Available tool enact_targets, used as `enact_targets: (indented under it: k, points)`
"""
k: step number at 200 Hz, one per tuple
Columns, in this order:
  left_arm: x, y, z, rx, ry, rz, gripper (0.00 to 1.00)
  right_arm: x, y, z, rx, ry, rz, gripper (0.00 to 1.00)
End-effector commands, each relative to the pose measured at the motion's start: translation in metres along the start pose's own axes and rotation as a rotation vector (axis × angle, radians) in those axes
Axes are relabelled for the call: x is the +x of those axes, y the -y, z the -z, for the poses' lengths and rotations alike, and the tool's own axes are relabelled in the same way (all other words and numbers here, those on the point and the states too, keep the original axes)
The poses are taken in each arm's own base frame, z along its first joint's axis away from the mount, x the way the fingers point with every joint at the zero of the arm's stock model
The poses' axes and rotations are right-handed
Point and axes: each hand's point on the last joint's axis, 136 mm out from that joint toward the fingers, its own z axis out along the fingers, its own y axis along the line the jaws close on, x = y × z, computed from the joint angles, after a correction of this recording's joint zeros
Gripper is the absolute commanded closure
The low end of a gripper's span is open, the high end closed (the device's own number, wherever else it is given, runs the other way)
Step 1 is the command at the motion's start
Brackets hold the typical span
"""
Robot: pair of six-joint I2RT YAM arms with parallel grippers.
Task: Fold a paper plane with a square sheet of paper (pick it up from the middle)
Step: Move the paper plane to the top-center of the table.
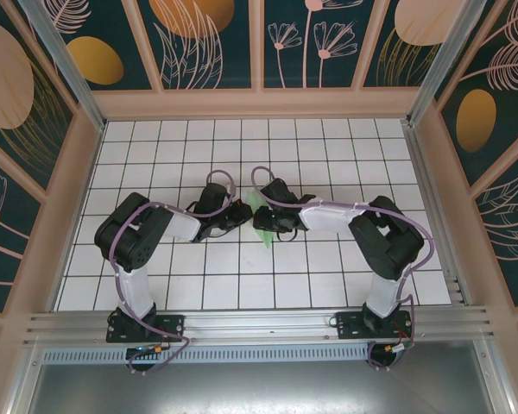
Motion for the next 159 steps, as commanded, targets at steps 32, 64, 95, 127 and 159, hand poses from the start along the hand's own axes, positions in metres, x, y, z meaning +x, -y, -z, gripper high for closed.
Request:
enact_targets:
  k: [32,64,95,127,159]
  points:
    - [-0.035,0.023,0.027,0.022,0.068,-0.015,0.65,-0.006,0.007,-0.004,0.128,0.017,0.025,0.70]
    - [-0.057,0.011,0.049,-0.036,0.133,0.011,0.49,-0.023,0.014,0.002,0.208,0.078,0.014,0.83]
    - [-0.068,-0.002,0.064,-0.116,0.180,0.009,0.40,-0.054,0.017,0.007,0.245,0.137,0.024,0.87]
    - [-0.072,-0.012,0.073,-0.161,0.204,0.013,0.33,-0.091,0.024,0.002,0.249,0.158,0.058,0.86]
    - [-0.070,-0.015,0.075,-0.171,0.204,0.009,0.28,-0.118,0.035,-0.008,0.267,0.150,0.110,0.86]
